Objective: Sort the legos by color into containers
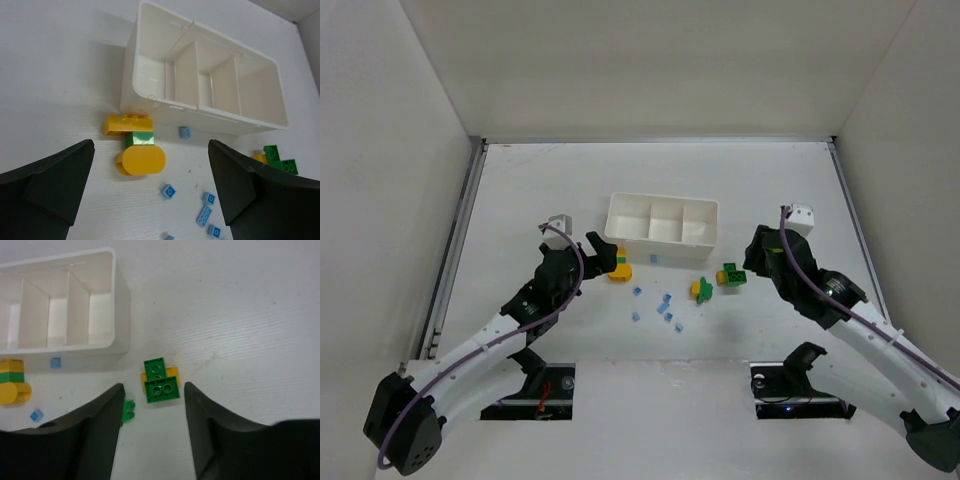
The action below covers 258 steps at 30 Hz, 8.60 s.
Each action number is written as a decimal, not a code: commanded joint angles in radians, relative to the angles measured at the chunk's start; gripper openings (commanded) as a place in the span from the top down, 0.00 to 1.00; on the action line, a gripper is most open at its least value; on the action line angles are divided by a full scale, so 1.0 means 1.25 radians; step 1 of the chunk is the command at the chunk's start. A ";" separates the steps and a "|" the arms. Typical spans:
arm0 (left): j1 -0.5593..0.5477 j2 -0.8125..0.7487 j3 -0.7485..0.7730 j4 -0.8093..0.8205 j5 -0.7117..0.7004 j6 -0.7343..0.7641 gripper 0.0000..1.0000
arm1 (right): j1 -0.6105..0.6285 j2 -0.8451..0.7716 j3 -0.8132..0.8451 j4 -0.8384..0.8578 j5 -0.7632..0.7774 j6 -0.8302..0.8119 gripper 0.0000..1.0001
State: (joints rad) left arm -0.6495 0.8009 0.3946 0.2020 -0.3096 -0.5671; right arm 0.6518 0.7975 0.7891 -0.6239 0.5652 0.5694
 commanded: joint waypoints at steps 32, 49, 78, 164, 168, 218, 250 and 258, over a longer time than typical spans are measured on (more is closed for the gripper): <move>-0.266 0.237 0.245 0.008 -0.273 0.099 0.08 | -0.045 0.315 -0.052 0.206 -0.153 -0.020 0.21; -0.257 0.358 0.259 0.067 -0.149 0.020 0.44 | -0.064 0.378 -0.051 0.203 -0.067 -0.014 0.23; -0.225 0.370 0.207 0.116 -0.065 -0.021 0.38 | -0.026 0.419 -0.086 0.259 -0.186 0.017 0.32; -0.115 0.417 0.298 0.178 0.194 -0.237 0.94 | -0.237 0.239 -0.183 0.871 -0.821 0.271 0.75; -0.109 0.424 0.297 0.177 0.196 -0.237 0.94 | -0.243 0.254 -0.186 0.895 -0.831 0.284 0.75; 0.105 0.251 0.212 0.092 0.313 -0.285 0.91 | -0.045 0.481 0.091 0.737 -0.565 0.033 0.52; 0.070 0.286 0.232 0.139 0.362 -0.318 0.91 | -0.007 0.550 0.019 0.853 -0.745 0.118 0.56; 0.071 0.291 0.222 0.139 0.356 -0.313 0.91 | -0.005 0.534 0.015 0.861 -0.756 0.137 0.78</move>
State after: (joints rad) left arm -0.5549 1.1702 0.6411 0.3092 0.1219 -0.9550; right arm 0.6361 1.4799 0.8009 0.3943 -0.3626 0.7280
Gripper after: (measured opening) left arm 0.203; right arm 0.407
